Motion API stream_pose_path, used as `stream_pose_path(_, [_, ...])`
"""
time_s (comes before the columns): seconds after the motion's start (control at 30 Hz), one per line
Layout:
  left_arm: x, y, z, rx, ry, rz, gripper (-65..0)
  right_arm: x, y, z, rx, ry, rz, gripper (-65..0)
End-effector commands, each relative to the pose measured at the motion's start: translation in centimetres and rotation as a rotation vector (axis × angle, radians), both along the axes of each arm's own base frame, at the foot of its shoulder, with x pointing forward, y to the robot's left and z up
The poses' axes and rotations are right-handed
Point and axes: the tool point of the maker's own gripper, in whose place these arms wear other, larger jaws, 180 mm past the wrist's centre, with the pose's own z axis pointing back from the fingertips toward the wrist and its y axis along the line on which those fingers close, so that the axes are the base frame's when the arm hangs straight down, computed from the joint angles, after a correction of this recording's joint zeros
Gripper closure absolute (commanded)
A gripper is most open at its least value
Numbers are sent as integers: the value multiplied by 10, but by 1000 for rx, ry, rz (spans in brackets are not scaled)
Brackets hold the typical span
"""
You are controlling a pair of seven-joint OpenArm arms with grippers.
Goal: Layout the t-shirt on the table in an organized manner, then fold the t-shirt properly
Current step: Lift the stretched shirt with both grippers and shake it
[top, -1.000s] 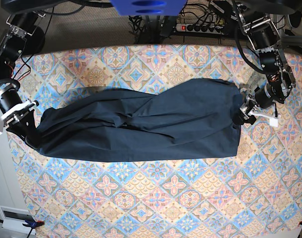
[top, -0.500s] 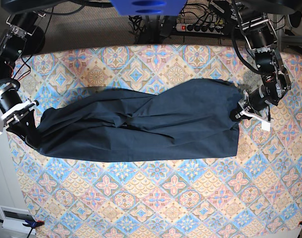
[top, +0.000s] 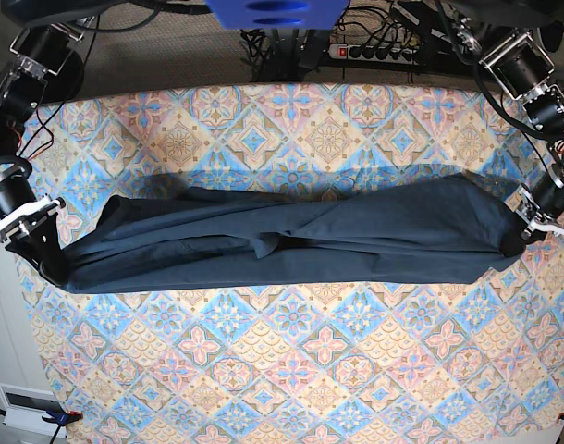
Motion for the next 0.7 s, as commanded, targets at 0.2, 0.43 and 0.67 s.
stream_pose_path(0.2, [-10,52,53,16,-149,123,0,-5,-10,22,-4,-66,-18,0])
stream_pose_path(0.43, [-28,69,44,14,-111,173,0,-21,-27,7,12,-26,-86,0])
stream_pose_path(0.67, [-37,78,41,19,-109,208,0,-23,-21,-10,-13,59,-58,-2])
